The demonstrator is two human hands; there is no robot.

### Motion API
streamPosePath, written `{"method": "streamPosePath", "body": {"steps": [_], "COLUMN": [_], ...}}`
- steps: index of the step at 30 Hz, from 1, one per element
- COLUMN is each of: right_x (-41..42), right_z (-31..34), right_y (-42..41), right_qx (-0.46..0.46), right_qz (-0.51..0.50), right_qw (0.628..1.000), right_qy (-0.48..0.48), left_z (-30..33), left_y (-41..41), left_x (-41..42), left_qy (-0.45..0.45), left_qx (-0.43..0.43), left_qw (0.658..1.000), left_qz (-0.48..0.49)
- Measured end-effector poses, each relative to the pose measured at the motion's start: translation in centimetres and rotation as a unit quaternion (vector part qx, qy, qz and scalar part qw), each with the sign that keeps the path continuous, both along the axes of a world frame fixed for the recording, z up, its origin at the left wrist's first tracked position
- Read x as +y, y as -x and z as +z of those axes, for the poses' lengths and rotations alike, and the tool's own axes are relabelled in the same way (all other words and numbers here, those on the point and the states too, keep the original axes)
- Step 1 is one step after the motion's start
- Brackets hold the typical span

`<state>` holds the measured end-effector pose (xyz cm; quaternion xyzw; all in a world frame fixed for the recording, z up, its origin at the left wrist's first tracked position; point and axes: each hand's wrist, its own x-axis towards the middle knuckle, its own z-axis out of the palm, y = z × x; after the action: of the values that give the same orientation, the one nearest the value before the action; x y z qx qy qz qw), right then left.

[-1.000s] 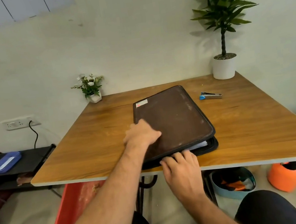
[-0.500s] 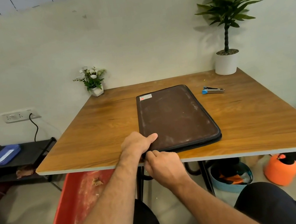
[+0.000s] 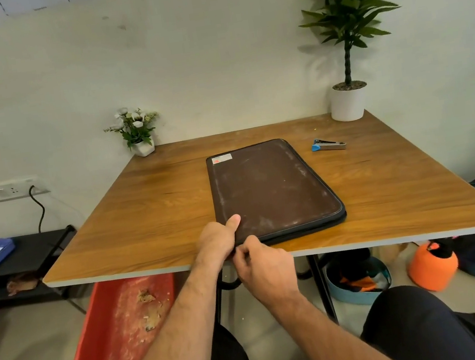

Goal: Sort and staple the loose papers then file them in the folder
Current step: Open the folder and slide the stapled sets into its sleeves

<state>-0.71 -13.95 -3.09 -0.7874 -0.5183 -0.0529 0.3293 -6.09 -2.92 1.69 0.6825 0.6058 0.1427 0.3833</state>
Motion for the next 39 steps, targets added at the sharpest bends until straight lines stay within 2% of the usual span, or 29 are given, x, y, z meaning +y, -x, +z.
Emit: {"method": "streamPosePath", "body": {"steps": [2, 6, 9, 13, 15, 17, 18, 19, 21, 23, 28, 33, 39], "right_x": [-0.5, -2.2, -3.8, -5.9, -7.0, -7.4, -7.4, -7.3, -7.1, -7.1, -5.5, -0.2, 10.2], "right_z": [0.4, 0.7, 1.2, 2.8, 3.4, 3.9, 4.3, 4.7, 5.4, 5.9, 6.2, 6.2, 6.9], "right_y": [-1.1, -3.2, -5.7, -9.4, -11.0, -12.7, -13.4, -14.2, -15.5, -16.2, -18.0, -21.4, -26.0], "right_qx": [0.045, 0.053, 0.043, 0.066, 0.094, 0.122, 0.143, 0.164, 0.195, 0.201, 0.219, 0.236, 0.238], "right_qz": [-0.020, -0.095, -0.142, -0.208, -0.223, -0.199, -0.173, -0.144, -0.096, -0.050, 0.012, 0.020, -0.004], "right_qw": [0.999, 0.994, 0.987, 0.974, 0.968, 0.970, 0.971, 0.972, 0.971, 0.969, 0.958, 0.948, 0.950], "right_qy": [0.022, 0.014, 0.055, 0.063, 0.061, 0.073, 0.082, 0.090, 0.104, 0.133, 0.186, 0.211, 0.202], "left_z": [0.2, 0.3, 0.2, 0.2, 0.8, 1.7, 2.5, 3.3, 4.6, 4.9, 3.4, 1.1, 0.2], "left_y": [-0.2, -0.2, 1.0, 2.8, 3.2, 2.8, 2.3, 1.5, -0.3, -1.6, -3.4, -3.6, -4.5], "left_x": [-0.2, -0.9, -0.9, -0.3, -0.4, -0.2, -0.2, 0.2, 1.0, 1.6, 2.2, 1.8, 3.8], "left_qy": [0.011, 0.029, 0.016, 0.006, -0.012, -0.087, -0.113, -0.113, -0.046, -0.002, -0.022, -0.118, -0.160], "left_qx": [-0.003, -0.039, -0.019, 0.050, 0.140, 0.255, 0.276, 0.269, 0.188, 0.139, 0.189, 0.204, 0.223], "left_qw": [1.000, 0.999, 1.000, 0.998, 0.989, 0.962, 0.954, 0.955, 0.973, 0.983, 0.981, 0.970, 0.960], "left_qz": [-0.008, -0.008, 0.000, -0.023, -0.040, -0.030, -0.026, -0.049, -0.123, -0.123, -0.035, -0.058, -0.064]}}
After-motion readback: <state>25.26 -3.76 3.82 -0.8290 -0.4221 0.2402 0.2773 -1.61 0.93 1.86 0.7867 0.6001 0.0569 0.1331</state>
